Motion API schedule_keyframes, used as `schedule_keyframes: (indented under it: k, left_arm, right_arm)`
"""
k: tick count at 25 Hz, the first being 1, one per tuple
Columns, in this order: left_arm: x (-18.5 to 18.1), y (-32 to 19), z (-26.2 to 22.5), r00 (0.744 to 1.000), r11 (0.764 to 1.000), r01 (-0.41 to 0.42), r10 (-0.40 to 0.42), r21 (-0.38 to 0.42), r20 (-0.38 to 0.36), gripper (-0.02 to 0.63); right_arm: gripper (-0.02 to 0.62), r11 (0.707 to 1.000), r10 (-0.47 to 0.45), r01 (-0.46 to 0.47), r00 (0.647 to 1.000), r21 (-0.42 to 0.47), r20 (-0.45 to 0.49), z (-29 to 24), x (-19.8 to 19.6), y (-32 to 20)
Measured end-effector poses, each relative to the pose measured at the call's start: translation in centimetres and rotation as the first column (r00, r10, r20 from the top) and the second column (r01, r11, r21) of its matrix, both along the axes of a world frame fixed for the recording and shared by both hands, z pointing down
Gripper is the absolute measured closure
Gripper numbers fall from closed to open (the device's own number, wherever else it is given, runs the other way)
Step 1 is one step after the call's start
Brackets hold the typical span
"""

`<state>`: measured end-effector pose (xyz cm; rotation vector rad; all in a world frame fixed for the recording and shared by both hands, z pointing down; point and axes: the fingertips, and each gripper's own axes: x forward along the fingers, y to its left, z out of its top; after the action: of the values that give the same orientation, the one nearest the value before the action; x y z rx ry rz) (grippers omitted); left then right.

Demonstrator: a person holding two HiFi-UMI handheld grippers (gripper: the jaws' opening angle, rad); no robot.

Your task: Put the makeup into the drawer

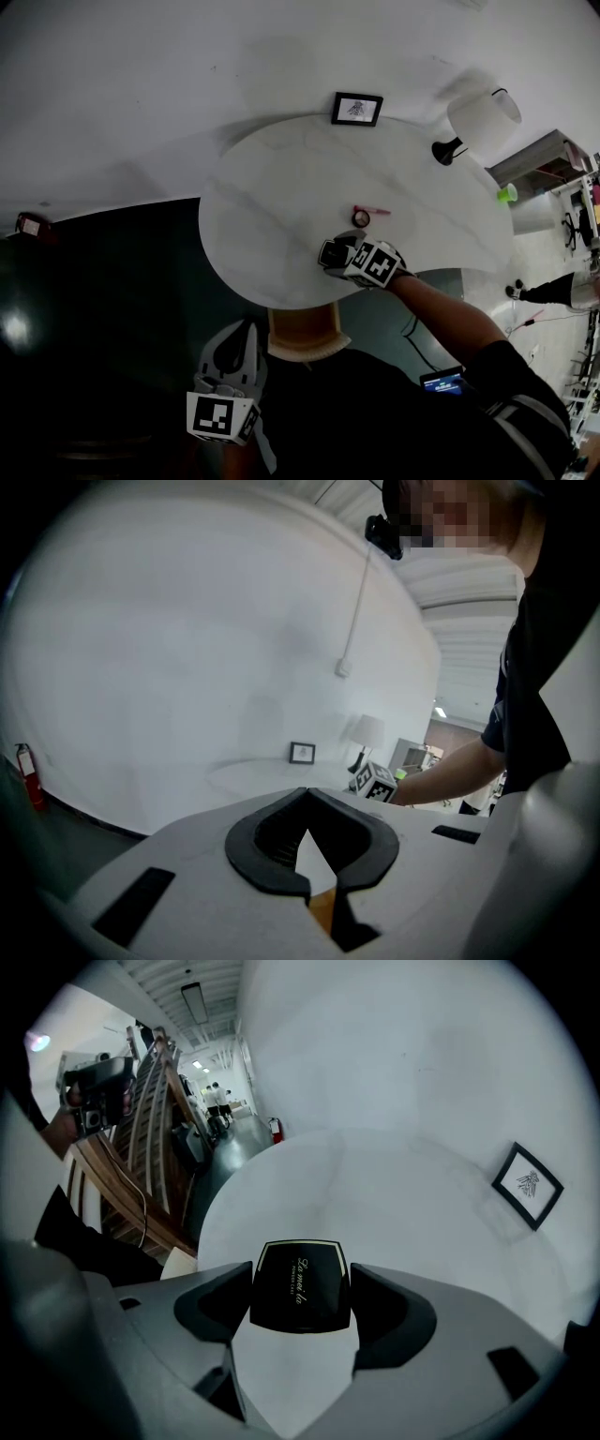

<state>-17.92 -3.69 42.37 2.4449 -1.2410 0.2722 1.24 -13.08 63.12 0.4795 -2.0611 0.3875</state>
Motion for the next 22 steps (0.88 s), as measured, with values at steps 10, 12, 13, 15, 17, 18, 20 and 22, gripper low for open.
schedule_keyframes:
  k: [10, 12, 13, 15, 17, 18, 20, 22]
  left_arm:
    - [1.6, 1.1, 0.6, 0.998, 0.998, 0.070, -0.070, 0.009, -0.009, 0.595]
    - [2.1, 1.7, 1.0, 0.996, 0.996, 0.090, -0.090, 0.004, -0.006, 0.595]
    - [2.4, 2.0, 1.1, 0.995, 0.995, 0.100, -0.100, 0.001, -0.005, 0.595]
    - [2.7, 2.5, 1.2, 0.993, 0.993, 0.118, -0.118, -0.001, -0.003, 0.595]
    - [2.9, 3.1, 1.0, 0.991, 0.991, 0.133, -0.133, -0.003, 0.001, 0.595]
    - [2.9, 3.3, 1.0, 0.990, 0.990, 0.141, -0.140, -0.006, 0.002, 0.595]
    - [2.6, 3.9, 0.8, 0.988, 0.988, 0.152, -0.152, -0.015, 0.003, 0.595]
    - [2.3, 4.3, 0.7, 0.987, 0.987, 0.158, -0.158, -0.024, 0.002, 0.595]
  right_arm:
    - [0.307, 0.987, -0.164, 0.164, 0.985, 0.003, 0.053, -1.4, -2.5, 5.1]
    - [0.307, 0.980, -0.198, 0.198, 0.978, 0.002, 0.061, -1.4, -2.7, 6.1]
    - [0.307, 0.977, -0.212, 0.213, 0.975, 0.001, 0.068, -1.4, -2.8, 6.6]
    - [0.307, 0.971, -0.238, 0.238, 0.968, -0.001, 0.082, -1.5, -3.1, 7.7]
    - [0.307, 0.964, -0.264, 0.265, 0.960, 0.000, 0.094, -1.8, -3.5, 8.9]
    - [0.307, 0.960, -0.277, 0.279, 0.956, -0.001, 0.101, -1.9, -3.8, 9.5]
    - [0.307, 0.954, -0.297, 0.299, 0.948, -0.006, 0.117, -2.0, -4.4, 10.8]
    - [0.307, 0.949, -0.311, 0.315, 0.942, -0.012, 0.128, -2.0, -5.0, 11.9]
